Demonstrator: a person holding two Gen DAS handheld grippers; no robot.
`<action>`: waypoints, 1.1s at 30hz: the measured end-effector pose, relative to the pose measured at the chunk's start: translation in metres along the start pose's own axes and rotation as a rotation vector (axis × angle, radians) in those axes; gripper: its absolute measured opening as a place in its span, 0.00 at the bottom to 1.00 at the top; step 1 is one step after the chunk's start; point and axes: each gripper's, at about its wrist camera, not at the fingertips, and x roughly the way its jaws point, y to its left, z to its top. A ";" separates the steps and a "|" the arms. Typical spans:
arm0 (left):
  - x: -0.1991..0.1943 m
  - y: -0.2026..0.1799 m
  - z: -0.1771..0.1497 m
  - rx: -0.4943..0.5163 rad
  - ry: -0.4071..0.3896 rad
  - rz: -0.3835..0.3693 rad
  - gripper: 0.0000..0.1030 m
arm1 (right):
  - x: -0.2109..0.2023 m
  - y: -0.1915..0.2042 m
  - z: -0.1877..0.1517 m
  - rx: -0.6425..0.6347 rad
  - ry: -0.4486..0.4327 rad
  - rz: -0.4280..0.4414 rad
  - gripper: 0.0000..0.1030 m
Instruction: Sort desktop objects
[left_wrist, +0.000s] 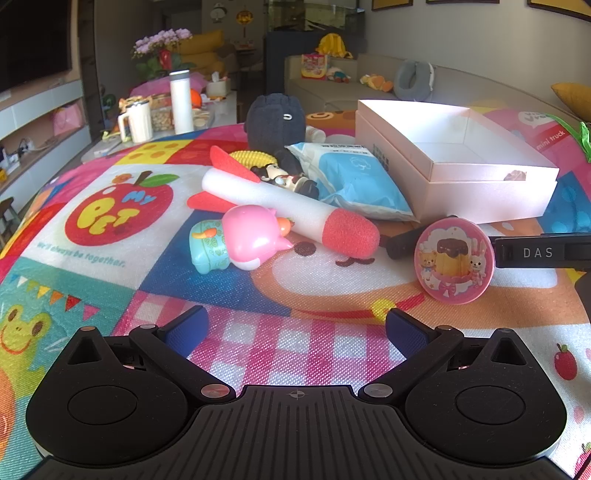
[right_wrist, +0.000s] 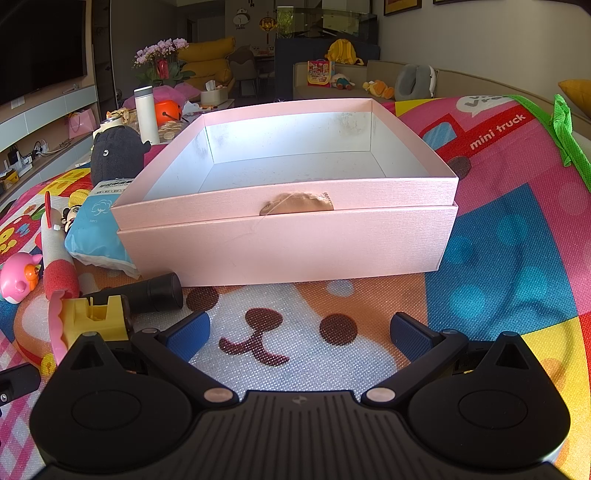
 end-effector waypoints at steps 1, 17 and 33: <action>0.000 0.001 0.000 -0.001 0.000 -0.001 1.00 | 0.000 0.000 0.000 0.000 0.000 0.000 1.00; 0.001 0.001 0.000 -0.003 0.000 -0.003 1.00 | 0.001 0.000 0.000 -0.001 0.000 0.000 1.00; 0.004 0.007 0.003 -0.004 0.001 -0.004 1.00 | -0.005 0.000 0.000 -0.003 0.000 -0.002 1.00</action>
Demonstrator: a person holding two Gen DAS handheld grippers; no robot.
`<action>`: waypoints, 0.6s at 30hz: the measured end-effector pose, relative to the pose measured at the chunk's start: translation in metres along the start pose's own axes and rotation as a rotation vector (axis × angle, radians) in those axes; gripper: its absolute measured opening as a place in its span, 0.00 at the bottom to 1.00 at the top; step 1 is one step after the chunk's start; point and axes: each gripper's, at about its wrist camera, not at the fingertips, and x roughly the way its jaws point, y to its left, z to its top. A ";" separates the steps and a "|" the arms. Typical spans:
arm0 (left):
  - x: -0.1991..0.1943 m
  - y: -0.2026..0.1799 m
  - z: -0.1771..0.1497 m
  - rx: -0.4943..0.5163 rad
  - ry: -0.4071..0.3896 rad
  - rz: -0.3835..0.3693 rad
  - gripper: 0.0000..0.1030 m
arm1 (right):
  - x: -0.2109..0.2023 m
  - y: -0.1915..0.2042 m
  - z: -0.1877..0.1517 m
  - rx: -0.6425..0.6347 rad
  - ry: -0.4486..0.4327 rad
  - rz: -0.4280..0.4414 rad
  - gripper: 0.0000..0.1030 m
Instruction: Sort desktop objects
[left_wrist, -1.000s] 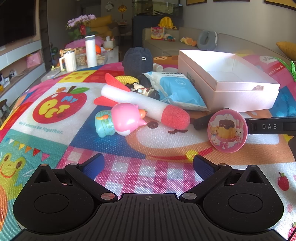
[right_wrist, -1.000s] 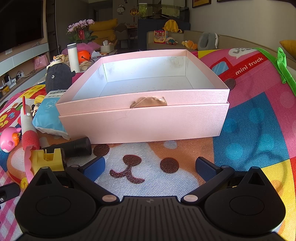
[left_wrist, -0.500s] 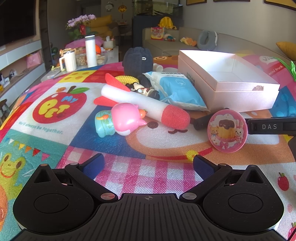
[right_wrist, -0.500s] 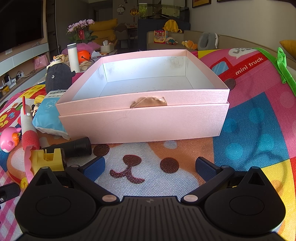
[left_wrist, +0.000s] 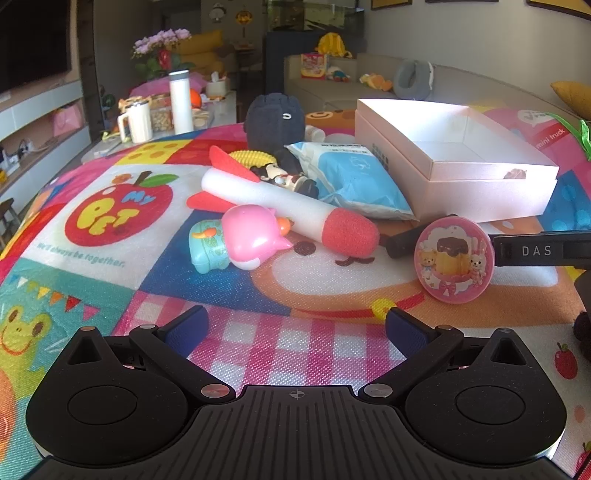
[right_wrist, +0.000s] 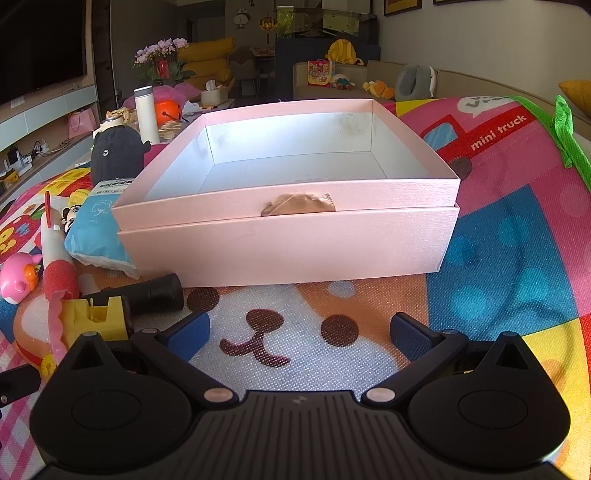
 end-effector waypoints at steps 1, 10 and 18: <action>0.000 -0.001 0.000 0.002 0.000 0.001 1.00 | 0.000 0.000 0.000 0.000 0.000 0.000 1.00; 0.003 -0.001 -0.002 0.012 0.002 -0.005 1.00 | -0.008 0.008 -0.003 0.028 0.090 -0.016 1.00; 0.005 -0.003 -0.002 0.015 0.002 -0.004 1.00 | -0.033 0.008 -0.023 -0.020 0.097 0.039 1.00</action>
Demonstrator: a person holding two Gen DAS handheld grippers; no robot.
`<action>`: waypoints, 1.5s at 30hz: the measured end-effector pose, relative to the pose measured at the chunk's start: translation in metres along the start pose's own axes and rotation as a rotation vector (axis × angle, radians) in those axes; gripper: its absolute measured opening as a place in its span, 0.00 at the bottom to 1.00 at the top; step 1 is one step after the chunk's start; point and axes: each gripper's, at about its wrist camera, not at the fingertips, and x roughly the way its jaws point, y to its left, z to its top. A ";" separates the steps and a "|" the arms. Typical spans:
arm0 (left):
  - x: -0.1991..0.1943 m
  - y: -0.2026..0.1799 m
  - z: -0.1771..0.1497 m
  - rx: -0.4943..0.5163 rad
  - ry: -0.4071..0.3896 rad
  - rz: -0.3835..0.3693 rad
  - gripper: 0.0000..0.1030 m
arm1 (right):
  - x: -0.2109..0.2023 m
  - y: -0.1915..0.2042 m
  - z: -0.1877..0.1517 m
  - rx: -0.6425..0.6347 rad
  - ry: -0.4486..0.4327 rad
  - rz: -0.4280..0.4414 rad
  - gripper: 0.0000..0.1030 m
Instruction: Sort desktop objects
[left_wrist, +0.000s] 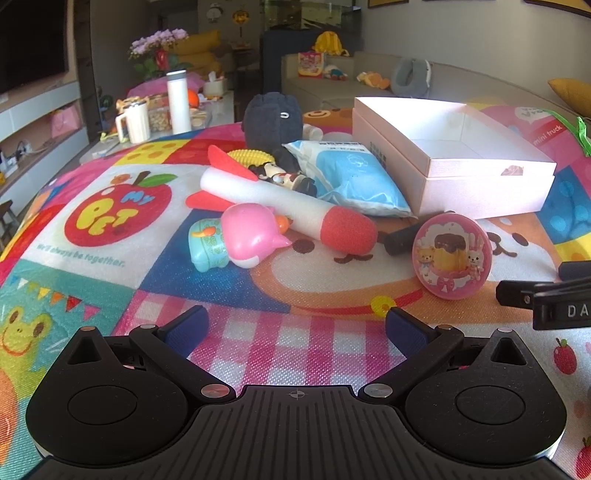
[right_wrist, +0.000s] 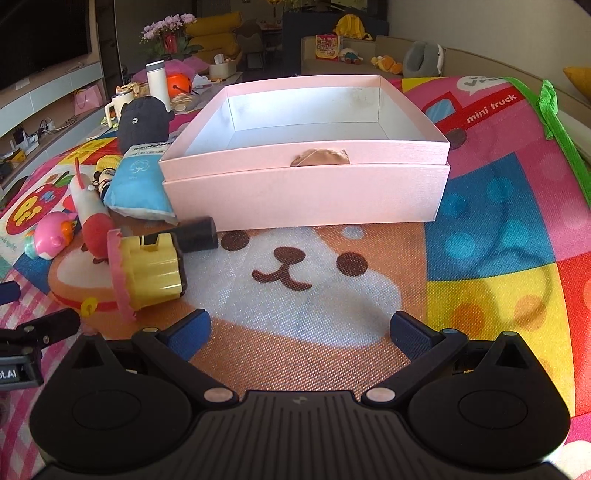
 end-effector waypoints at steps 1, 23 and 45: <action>0.000 0.001 0.001 0.000 0.002 -0.004 1.00 | -0.002 0.000 -0.002 -0.006 -0.004 0.009 1.00; -0.047 0.058 0.022 -0.120 -0.139 0.086 1.00 | -0.007 0.054 0.022 -0.130 -0.097 0.242 0.47; -0.038 -0.005 0.016 0.033 -0.109 -0.072 1.00 | -0.039 -0.077 0.011 0.235 -0.111 0.182 0.53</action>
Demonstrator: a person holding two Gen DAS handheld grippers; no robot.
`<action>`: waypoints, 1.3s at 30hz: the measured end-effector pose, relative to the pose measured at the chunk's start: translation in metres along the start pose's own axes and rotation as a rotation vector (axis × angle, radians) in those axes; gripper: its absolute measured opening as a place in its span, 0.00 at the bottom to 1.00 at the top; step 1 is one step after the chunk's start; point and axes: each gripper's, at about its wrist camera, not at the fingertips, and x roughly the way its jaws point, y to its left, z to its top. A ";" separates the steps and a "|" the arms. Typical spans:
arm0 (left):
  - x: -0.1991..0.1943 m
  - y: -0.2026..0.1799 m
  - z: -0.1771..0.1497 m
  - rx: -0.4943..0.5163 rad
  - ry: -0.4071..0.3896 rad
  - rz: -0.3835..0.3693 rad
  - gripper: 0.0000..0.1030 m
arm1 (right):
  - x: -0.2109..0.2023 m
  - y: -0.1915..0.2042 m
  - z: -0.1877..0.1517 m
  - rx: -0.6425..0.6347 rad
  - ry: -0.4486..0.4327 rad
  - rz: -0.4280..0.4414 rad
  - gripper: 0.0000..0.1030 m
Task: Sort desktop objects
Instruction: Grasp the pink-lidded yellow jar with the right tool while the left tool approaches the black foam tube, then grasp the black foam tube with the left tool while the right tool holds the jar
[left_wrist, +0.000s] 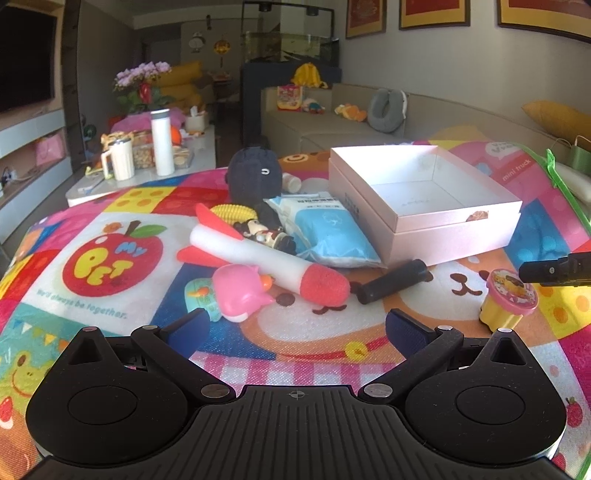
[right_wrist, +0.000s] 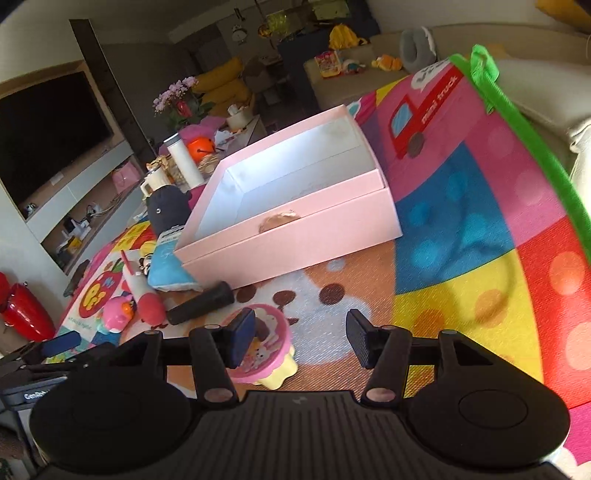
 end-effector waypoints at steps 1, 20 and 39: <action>0.000 -0.003 0.000 0.017 -0.009 -0.010 1.00 | -0.005 -0.001 -0.002 -0.023 -0.023 -0.028 0.54; 0.081 -0.084 0.018 0.344 0.031 -0.135 0.53 | -0.035 -0.002 -0.032 -0.186 -0.168 -0.144 0.79; 0.013 -0.032 -0.020 0.204 0.084 -0.076 0.45 | -0.026 0.024 -0.039 -0.207 -0.167 -0.130 0.96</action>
